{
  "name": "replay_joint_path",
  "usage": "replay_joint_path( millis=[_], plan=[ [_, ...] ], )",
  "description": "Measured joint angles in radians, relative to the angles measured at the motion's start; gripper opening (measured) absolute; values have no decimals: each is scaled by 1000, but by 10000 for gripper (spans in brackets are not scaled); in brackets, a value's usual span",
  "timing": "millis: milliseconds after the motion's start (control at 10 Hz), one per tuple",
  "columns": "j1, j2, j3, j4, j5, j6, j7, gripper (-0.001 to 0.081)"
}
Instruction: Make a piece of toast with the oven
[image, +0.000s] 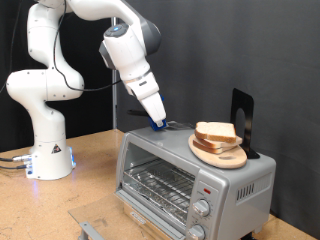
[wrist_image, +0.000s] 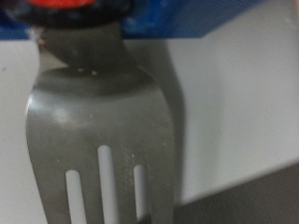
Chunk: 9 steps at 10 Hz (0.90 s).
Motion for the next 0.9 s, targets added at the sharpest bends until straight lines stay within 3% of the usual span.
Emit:
replay_joint_path(
  millis=[300,500,700,900],
  plan=[
    [-4,-59,-69,31,-3,-134,43,485],
    [2,-63,-71,17,53,-100,-6,485],
    [17,-111,-113,-25,254,-22,-77,485],
    [5,-188,-159,-67,314,15,-15,485]
  ],
)
